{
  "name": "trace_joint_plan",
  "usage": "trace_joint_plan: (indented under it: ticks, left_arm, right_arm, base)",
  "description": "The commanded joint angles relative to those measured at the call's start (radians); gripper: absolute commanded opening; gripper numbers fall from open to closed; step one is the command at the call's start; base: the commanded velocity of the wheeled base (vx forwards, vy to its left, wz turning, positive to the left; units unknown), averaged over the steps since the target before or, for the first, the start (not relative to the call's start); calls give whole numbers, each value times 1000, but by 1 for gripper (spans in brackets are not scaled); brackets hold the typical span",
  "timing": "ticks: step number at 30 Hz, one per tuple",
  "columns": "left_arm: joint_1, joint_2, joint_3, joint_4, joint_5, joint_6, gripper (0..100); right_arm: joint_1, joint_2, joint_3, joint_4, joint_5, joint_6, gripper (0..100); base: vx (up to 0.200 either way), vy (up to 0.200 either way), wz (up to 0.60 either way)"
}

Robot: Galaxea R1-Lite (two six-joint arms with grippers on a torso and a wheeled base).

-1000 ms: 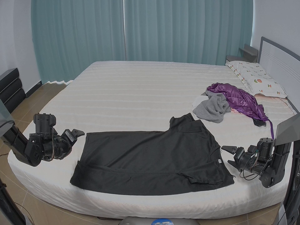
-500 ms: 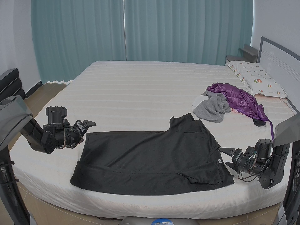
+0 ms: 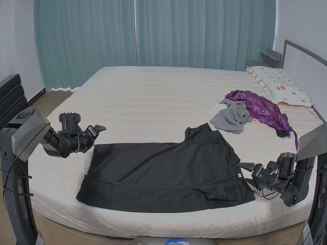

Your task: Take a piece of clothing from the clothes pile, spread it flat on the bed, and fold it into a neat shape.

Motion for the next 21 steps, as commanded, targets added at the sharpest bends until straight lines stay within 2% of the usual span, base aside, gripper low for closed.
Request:
trace_joint_plan:
  ticks: [1, 5, 14, 17, 21]
  left_arm:
    - [18, 57, -28, -4, 20, 2, 100]
    - [27, 91, -46, -6, 38, 35, 100]
    - [15, 154, -97, 3, 41, 35, 100]
    - [15, 180, -123, 2, 81, 35, 100]
    - [9, 187, -125, -7, 95, 35, 100]
  right_arm:
    - [2, 21, -2, -12, -1, 0, 100]
    - [8, 24, -3, -12, 2, 0, 100]
    - [6, 41, -9, -12, 2, 0, 100]
    - [6, 42, -11, -12, 2, 0, 100]
    - [8, 42, -9, -12, 2, 0, 100]
  base:
    - [0, 0, 0]
    - [0, 0, 0]
    - [0, 0, 0]
    - [0, 0, 0]
    - [0, 0, 0]
